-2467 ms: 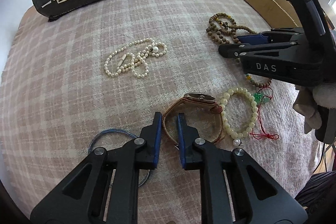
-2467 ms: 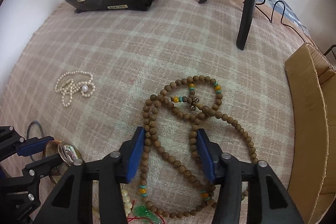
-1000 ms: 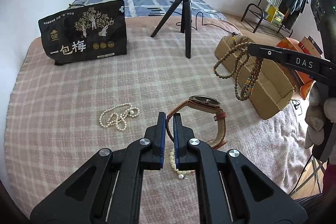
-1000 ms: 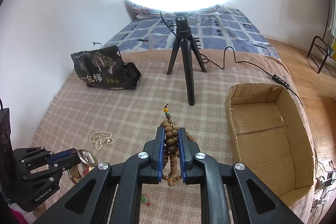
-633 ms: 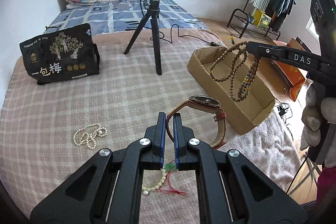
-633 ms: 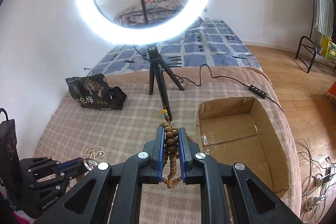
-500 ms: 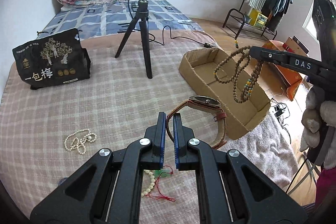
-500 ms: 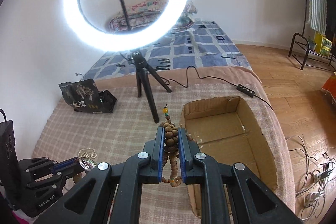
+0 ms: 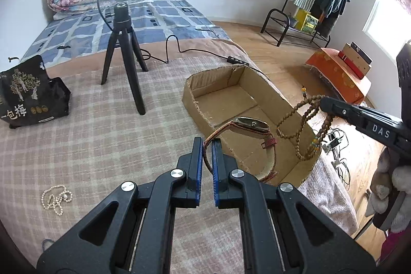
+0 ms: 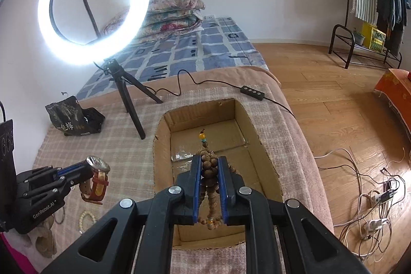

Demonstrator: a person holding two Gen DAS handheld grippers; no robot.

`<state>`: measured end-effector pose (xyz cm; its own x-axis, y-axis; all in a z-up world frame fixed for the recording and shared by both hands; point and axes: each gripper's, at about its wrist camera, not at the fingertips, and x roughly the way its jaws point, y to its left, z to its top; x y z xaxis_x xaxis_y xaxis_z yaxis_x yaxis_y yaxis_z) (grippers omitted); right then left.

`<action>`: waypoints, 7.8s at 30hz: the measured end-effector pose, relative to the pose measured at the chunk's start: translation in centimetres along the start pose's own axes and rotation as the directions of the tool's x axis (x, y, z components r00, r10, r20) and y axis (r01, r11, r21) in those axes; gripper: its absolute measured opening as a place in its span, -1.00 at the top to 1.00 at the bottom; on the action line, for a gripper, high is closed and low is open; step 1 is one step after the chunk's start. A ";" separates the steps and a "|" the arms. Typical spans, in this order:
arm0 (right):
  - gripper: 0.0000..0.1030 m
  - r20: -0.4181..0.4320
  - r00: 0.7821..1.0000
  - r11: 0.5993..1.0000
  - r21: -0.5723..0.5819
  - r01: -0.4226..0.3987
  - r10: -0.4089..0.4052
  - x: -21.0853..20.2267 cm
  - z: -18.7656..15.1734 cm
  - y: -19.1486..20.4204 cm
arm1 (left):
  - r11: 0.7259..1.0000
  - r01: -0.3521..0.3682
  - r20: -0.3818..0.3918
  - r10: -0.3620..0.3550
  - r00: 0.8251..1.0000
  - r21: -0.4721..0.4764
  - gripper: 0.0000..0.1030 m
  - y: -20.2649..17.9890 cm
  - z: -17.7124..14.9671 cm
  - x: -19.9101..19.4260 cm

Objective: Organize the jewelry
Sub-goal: 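Lift the watch with the left tool while the right tool carries the bead necklace to the cardboard box, then open both tools to drop the watch and bead necklace into the box, then withdraw both open tools from the box back over the blanket, then move the left tool toward the blue bangle while the right tool approaches the cream bead bracelet, then close the left tool on the blue bangle while the right tool grasps the cream bead bracelet, then carry the bangle with the left tool while the right tool carries the bracelet to the box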

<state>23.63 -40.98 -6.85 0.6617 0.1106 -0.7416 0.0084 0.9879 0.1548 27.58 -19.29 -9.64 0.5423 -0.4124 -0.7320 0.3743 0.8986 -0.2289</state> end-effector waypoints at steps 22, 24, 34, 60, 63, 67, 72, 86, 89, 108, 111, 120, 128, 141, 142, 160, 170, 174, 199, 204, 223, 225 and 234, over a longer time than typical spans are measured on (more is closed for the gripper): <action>0.79 -0.070 0.997 1.000 0.023 -0.012 0.014 4.3 -1.0 -3.1 | 0.998 -0.052 -0.076 0.054 0.996 0.030 0.91 -3.9 2.8 10.6; 0.78 -0.077 0.997 1.000 0.026 -0.017 0.019 4.5 -1.1 -3.2 | 0.998 -0.055 -0.081 0.058 0.995 0.031 0.91 -4.0 2.8 10.9; 0.20 -0.070 0.997 1.000 0.014 0.016 -0.015 4.6 -1.4 -3.3 | 0.997 -0.074 -0.061 0.074 0.995 0.011 0.69 -3.6 3.0 10.1; -0.50 0.005 1.000 1.000 0.000 0.025 -0.025 -1.6 -2.5 -0.2 | 0.993 -0.116 0.029 0.116 0.993 -0.009 0.69 -0.8 2.5 -1.0; -0.57 0.027 0.999 1.000 0.003 0.018 -0.018 -2.7 -2.6 0.7 | 0.993 -0.122 0.044 0.122 0.992 -0.009 0.69 -0.1 2.2 -2.8; -0.65 0.057 0.998 1.000 0.010 -0.008 0.008 -3.9 -3.0 2.1 | 0.992 -0.128 0.067 0.129 0.989 -0.011 0.44 1.1 1.7 -5.8; -0.68 0.080 0.994 0.996 0.037 -0.083 0.080 -4.7 -3.6 3.7 | 0.989 -0.147 0.098 0.148 0.984 -0.017 0.26 3.1 0.7 -9.5; -0.95 0.112 0.979 0.984 -0.077 -0.161 0.169 -4.8 -5.6 11.5 | 0.969 -0.236 0.087 0.242 0.966 -0.076 0.25 11.6 -5.5 -17.5; -0.99 0.077 0.980 0.979 -0.107 -0.175 0.184 -4.0 -6.0 13.1 | 0.963 -0.254 0.068 0.260 0.963 -0.091 0.25 13.4 -7.1 -18.3; -0.82 -0.231 0.932 0.931 -0.176 -0.321 0.277 3.7 -8.0 20.5 | 0.929 -0.281 -0.143 0.252 0.957 -0.242 0.25 23.4 -14.4 -15.9; -0.75 -0.269 0.923 0.923 -0.193 -0.332 0.276 4.9 -8.6 21.6 | 0.927 -0.278 -0.173 0.239 0.955 -0.251 0.25 24.1 -15.2 -15.0; -0.47 -0.353 0.908 0.908 -0.263 -0.327 0.225 7.8 -10.3 23.6 | 0.929 -0.280 -0.232 0.226 0.946 -0.240 0.25 24.6 -16.8 -12.5; -0.31 -0.393 0.898 0.904 -0.282 -0.321 0.197 9.9 -11.8 23.6 | 0.936 -0.256 -0.235 0.200 0.951 -0.243 0.25 23.9 -17.4 -10.7; -0.31 -0.416 0.881 0.904 -0.247 -0.348 0.226 11.1 -12.0 23.7 | 0.907 -0.234 -0.244 0.152 0.958 -0.350 -0.39 24.5 -17.3 -8.6; -0.31 -0.418 0.880 0.905 -0.246 -0.348 0.225 11.2 -12.0 23.7 | 0.907 -0.239 -0.248 0.157 0.956 -0.347 -0.39 24.5 -17.3 -8.4; -0.22 -0.439 0.870 0.904 -0.238 -0.355 0.226 12.6 -12.4 24.2 | 0.911 -0.270 -0.278 0.184 0.943 -0.313 -0.54 23.0 -17.5 -6.1; 0.05 -0.445 0.872 0.897 -0.275 -0.347 0.202 13.3 -12.5 24.6 | 0.915 -0.346 -0.299 0.277 0.913 -0.208 -0.55 21.8 -18.0 -5.0; 0.15 -0.443 0.876 0.891 -0.297 -0.344 0.191 13.4 -12.5 25.0 | 0.912 -0.369 -0.298 0.307 0.904 -0.181 -0.56 21.6 -18.2 -4.5; 0.90 -0.395 0.905 0.860 -0.395 -0.321 0.157 12.3 -13.0 27.0 | 0.911 -0.390 -0.270 0.345 0.899 -0.135 -0.43 21.5 -18.4 -5.0; 0.90 -0.371 0.913 0.859 -0.398 -0.321 0.170 11.3 -12.7 27.1 | 0.910 -0.392 -0.267 0.347 0.899 -0.137 -0.43 21.3 -18.4 -5.3; 0.90 -0.245 0.947 0.868 -0.401 -0.292 0.206 6.9 -9.8 26.1 | 0.903 -0.381 -0.171 0.350 0.921 -0.201 -0.43 20.4 -15.4 -8.1; 0.90 -0.230 0.951 0.872 -0.399 -0.284 0.205 6.5 -9.3 25.7 | 0.907 -0.372 -0.153 0.346 0.926 -0.199 -0.43 19.8 -14.8 -8.3; 0.90 -0.148 0.969 0.905 -0.354 -0.237 0.196 4.3 -7.1 21.9 | 0.929 -0.324 -0.085 0.313 0.946 -0.181 -0.43 16.3 -12.2 -8.4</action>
<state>21.36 -18.11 -11.24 0.5321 0.3171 -0.7850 -0.4143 0.9061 0.0852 19.93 0.67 -15.06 0.5662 -0.0961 -0.8187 0.0360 0.9951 -0.0919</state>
